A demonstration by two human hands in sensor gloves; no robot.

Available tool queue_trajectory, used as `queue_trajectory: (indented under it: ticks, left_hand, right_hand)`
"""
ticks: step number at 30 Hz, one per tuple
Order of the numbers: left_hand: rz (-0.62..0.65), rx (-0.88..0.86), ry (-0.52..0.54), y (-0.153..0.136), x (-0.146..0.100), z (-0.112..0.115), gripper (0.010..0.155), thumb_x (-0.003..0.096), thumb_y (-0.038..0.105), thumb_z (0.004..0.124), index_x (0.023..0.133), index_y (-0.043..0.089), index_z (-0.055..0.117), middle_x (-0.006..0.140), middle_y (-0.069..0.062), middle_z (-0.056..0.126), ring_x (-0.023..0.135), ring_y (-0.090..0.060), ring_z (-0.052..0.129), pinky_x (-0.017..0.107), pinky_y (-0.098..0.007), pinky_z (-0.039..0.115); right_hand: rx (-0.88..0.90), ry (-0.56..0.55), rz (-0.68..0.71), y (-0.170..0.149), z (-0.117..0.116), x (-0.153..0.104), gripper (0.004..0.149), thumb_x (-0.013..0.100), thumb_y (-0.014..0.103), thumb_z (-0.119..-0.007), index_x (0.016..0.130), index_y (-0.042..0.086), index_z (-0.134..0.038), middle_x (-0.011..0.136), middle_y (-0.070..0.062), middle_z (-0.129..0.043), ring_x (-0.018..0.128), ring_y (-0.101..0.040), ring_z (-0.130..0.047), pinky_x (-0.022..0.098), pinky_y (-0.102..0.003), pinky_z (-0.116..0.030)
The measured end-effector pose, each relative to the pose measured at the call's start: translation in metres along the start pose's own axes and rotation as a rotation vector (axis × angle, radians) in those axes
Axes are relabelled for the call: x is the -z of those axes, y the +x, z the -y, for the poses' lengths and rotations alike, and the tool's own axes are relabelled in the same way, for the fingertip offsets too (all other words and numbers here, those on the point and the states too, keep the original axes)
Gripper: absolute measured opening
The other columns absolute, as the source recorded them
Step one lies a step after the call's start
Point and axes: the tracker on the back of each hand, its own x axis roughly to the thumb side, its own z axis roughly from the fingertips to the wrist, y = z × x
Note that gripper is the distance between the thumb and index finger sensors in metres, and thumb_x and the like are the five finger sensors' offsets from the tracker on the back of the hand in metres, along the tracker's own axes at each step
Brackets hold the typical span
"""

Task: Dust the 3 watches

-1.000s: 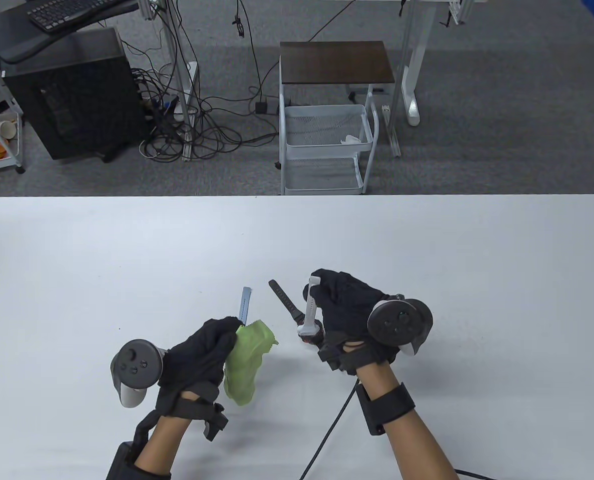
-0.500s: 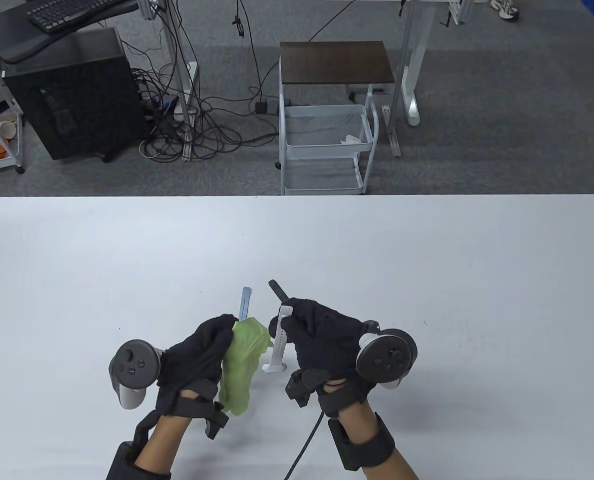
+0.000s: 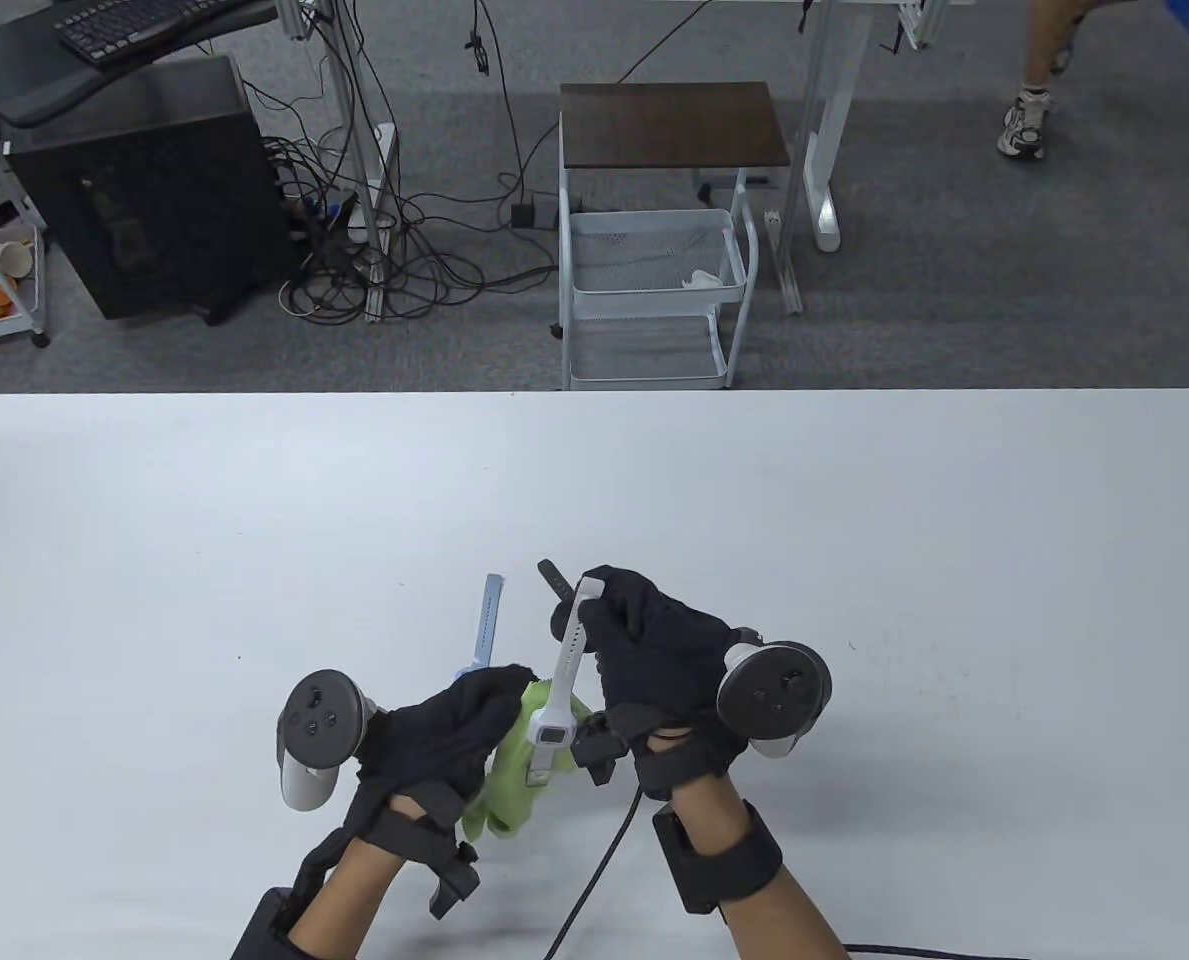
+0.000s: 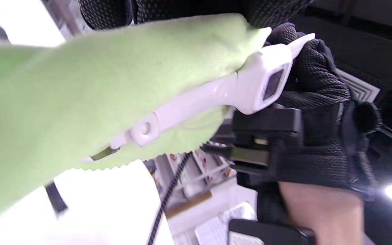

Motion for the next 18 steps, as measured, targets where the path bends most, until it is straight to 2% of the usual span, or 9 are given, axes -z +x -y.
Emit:
queue_trajectory:
  ticks: [3,6,8,13,16,18]
  left_hand:
    - [-0.007,-0.169,-0.114,-0.008,0.005,0.004,0.049,0.0619,0.043,0.059,0.104,0.018,0.059,0.093,-0.005,0.086,0.086,-0.026,0.094,0.075,-0.058,0.059]
    - [-0.03,-0.366,-0.32,-0.015,0.008,0.011,0.055,0.061,0.035,0.058,0.111,0.016,0.044,0.107,-0.012,0.069,0.102,-0.036,0.074,0.076,-0.066,0.046]
    - [-0.037,-0.401,-0.395,-0.016,0.01,0.015,0.058,0.0593,0.031,0.058,0.112,0.016,0.039,0.111,-0.013,0.062,0.106,-0.037,0.067,0.076,-0.067,0.043]
    - [-0.043,-0.29,-0.514,-0.011,0.012,0.018,0.064,0.0576,0.021,0.059,0.114,0.017,0.028,0.115,-0.009,0.053,0.11,-0.036,0.06,0.081,-0.058,0.046]
    - [-0.049,-0.214,-0.499,-0.01,0.013,0.017,0.067,0.0567,0.017,0.061,0.115,0.02,0.029,0.116,-0.003,0.055,0.109,-0.032,0.064,0.081,-0.053,0.052]
    - [-0.056,-0.174,-0.46,-0.009,0.013,0.016,0.068,0.0561,0.015,0.064,0.115,0.025,0.032,0.115,0.001,0.059,0.104,-0.028,0.075,0.077,-0.05,0.063]
  right_hand:
    - [0.013,-0.005,-0.013,-0.004,0.002,0.001,0.04,0.042,0.036,-0.08,0.072,0.01,-0.087,0.045,-0.009,-0.109,0.025,-0.023,-0.111,0.047,-0.057,-0.075]
    - [-0.012,-0.007,-0.009,-0.005,0.005,0.0,0.04,0.042,0.036,-0.079,0.072,0.01,-0.086,0.046,-0.009,-0.109,0.025,-0.022,-0.111,0.047,-0.057,-0.075]
    - [-0.006,0.0,-0.014,-0.005,0.006,0.0,0.04,0.042,0.036,-0.08,0.072,0.01,-0.086,0.046,-0.009,-0.109,0.026,-0.023,-0.111,0.048,-0.057,-0.074]
    - [-0.006,-0.008,-0.015,-0.006,0.008,0.0,0.04,0.042,0.036,-0.08,0.072,0.01,-0.087,0.046,-0.01,-0.109,0.025,-0.023,-0.111,0.048,-0.057,-0.074]
    - [-0.011,-0.007,-0.014,-0.006,0.008,0.0,0.04,0.042,0.036,-0.08,0.072,0.01,-0.087,0.046,-0.009,-0.109,0.025,-0.023,-0.111,0.048,-0.057,-0.074]
    - [-0.018,-0.011,-0.009,-0.006,0.008,0.0,0.04,0.042,0.036,-0.08,0.072,0.011,-0.087,0.045,-0.009,-0.109,0.025,-0.022,-0.111,0.047,-0.057,-0.074]
